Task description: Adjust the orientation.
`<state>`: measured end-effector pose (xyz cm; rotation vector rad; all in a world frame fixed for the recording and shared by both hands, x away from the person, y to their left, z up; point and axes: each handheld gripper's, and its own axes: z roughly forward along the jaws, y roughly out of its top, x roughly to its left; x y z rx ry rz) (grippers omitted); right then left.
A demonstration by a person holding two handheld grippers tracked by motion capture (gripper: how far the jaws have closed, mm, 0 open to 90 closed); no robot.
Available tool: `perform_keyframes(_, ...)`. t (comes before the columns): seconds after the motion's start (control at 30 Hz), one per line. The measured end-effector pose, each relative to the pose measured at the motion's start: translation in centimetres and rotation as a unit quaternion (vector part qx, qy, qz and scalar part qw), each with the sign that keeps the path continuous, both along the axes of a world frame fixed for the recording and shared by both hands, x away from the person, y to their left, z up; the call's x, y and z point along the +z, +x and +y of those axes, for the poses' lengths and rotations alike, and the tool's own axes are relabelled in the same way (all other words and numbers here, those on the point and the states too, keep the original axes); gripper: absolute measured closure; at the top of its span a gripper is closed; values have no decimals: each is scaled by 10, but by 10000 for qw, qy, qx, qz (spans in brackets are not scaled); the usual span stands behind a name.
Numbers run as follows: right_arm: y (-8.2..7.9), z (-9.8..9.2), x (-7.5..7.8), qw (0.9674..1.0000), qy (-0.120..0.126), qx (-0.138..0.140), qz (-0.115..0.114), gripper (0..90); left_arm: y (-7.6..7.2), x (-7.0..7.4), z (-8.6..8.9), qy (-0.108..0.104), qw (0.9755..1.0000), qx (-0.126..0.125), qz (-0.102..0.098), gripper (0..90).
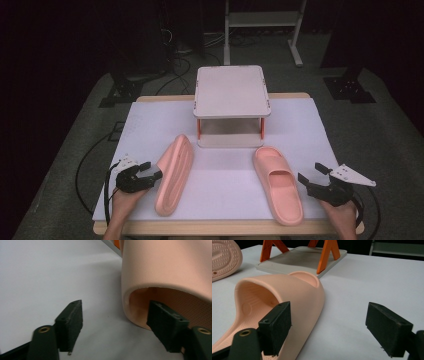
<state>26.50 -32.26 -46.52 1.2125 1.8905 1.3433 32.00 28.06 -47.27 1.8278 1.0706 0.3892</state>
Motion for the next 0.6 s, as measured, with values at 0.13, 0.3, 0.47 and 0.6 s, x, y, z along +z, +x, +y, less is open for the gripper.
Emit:
perform_keyframes(0.13, 0, 1, 0, 10000, -2, 4, 10, 203, 2, 0, -3, 46, 10000, -21, 45, 363)
perform_keyframes(0.3, 0, 2, 0, 10000, -20, 35, 13, 203, 6, 0, -5, -28, 9999, -30, 130, 447)
perform_keyframes(0.47, 1, 4, 0, 10000, -25, 56, 36, 203, 7, 0, -8, -62, 9998, -56, 174, 504)
perform_keyframes(0.6, 1, 4, 0, 10000, -47, 76, 27, 203, 7, 0, -9, -71, 9998, -55, 195, 532)
